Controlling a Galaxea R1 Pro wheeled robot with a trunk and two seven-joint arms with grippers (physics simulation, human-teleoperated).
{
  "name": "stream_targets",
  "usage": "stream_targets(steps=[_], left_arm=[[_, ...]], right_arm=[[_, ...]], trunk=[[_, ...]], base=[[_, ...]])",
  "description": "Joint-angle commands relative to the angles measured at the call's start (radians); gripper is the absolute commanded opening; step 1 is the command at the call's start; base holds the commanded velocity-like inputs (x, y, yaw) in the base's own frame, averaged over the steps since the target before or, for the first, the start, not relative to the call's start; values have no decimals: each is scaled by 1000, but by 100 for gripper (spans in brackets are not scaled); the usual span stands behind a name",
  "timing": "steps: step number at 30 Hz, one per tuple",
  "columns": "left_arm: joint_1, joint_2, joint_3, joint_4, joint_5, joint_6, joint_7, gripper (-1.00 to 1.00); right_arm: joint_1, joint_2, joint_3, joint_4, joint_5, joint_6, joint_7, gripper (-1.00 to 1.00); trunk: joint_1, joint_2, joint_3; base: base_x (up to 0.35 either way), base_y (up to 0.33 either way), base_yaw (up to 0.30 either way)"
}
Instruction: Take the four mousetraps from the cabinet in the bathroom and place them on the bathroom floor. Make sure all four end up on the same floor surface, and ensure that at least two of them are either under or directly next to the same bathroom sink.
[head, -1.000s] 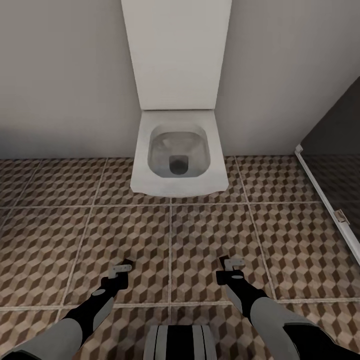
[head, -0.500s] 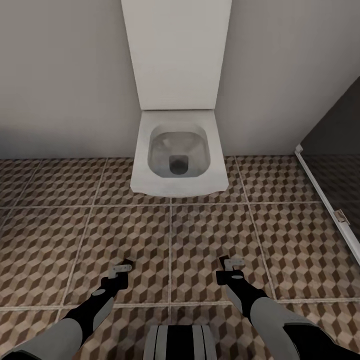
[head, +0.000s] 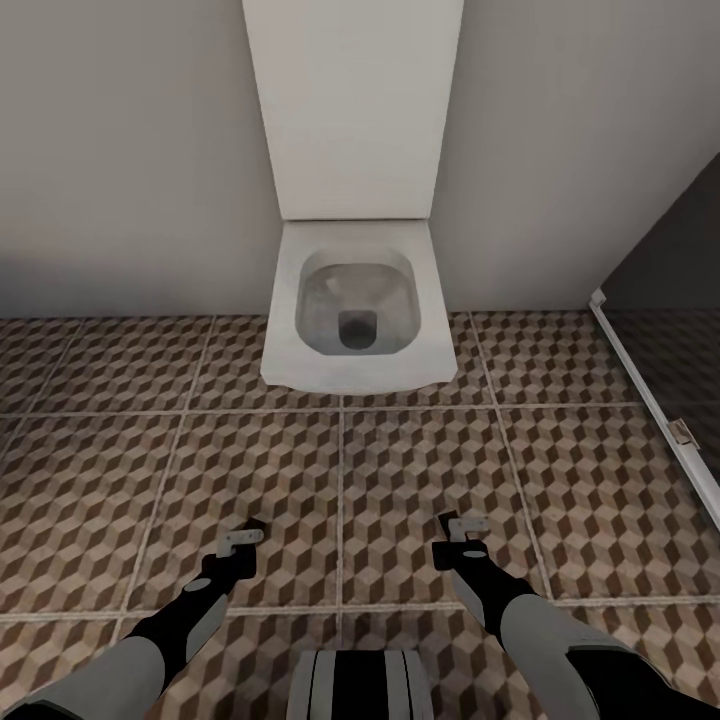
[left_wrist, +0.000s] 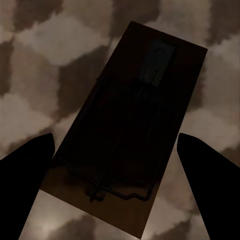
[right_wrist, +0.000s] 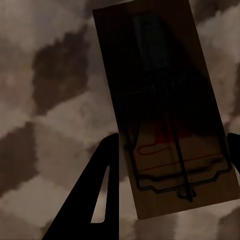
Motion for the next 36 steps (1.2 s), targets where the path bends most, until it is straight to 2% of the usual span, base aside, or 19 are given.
stream_targets(steps=[1, 15, 36], left_arm=[[0, 1, -9, 0, 7, -3, 7, -100], [0, -1, -8, -2, 3, -6, 9, -100], [0, 1, -11, -2, 2, -8, 8, -100]], right_arm=[[0, 1, -3, -2, 9, 6, -2, -100], [0, 1, -2, -2, 10, 2, -2, -100], [0, 1, 1, -2, 12, 0, -1, -100]], trunk=[[0, 0, -1], [0, 0, -1], [0, 0, -1]], base=[[0, 0, 0], [17, 0, 0], [298, 0, 0]])
